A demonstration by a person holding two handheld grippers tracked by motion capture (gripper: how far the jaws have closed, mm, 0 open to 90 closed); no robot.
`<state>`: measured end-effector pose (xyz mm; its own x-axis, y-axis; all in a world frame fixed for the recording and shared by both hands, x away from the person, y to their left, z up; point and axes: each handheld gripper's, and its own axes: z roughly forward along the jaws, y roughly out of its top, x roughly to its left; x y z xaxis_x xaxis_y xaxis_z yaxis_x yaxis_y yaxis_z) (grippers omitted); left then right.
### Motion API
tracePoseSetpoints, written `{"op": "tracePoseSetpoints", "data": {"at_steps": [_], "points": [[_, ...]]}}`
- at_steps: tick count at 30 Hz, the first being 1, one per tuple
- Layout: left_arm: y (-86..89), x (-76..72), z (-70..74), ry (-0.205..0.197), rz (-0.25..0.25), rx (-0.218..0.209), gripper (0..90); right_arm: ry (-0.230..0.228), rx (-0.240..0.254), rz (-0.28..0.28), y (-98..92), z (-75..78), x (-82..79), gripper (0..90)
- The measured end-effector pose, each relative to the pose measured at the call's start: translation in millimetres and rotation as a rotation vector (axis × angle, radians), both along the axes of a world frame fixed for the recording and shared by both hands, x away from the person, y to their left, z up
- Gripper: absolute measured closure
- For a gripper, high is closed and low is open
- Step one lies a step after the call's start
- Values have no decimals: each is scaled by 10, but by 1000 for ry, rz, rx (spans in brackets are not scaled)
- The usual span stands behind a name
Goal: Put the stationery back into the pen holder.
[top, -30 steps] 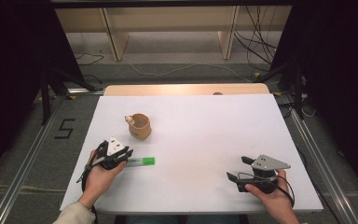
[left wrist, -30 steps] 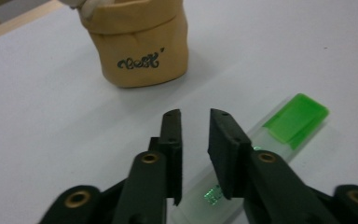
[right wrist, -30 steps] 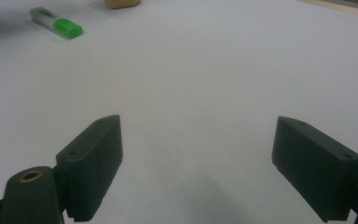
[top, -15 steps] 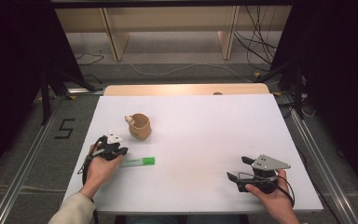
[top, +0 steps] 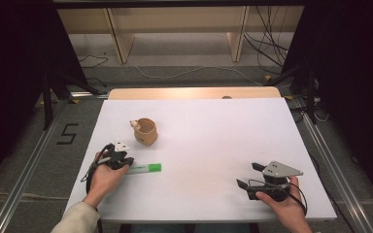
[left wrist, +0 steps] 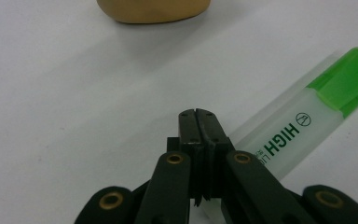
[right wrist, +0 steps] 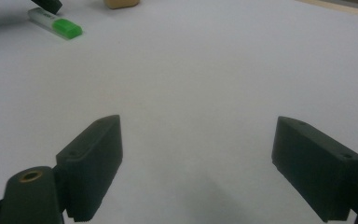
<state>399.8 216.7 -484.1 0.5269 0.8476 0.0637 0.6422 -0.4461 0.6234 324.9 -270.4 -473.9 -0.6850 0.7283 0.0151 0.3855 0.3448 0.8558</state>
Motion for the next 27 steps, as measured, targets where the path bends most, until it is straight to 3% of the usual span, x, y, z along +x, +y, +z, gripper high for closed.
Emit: {"op": "tracePoseSetpoints", "data": {"at_steps": [12,16,24,27], "points": [[-8,-98,10,20,-17,16,898,0,1,0,-1,2,-6,170],[-9,-128,22,34,-25,25,898,-3,6,-2,1,1,-8,170],[-8,-241,38,70,-13,3,898,-5,3,0,-2,1,-10,170],[-18,-270,47,78,-23,18,898,-6,5,3,-5,0,-8,170]]}}
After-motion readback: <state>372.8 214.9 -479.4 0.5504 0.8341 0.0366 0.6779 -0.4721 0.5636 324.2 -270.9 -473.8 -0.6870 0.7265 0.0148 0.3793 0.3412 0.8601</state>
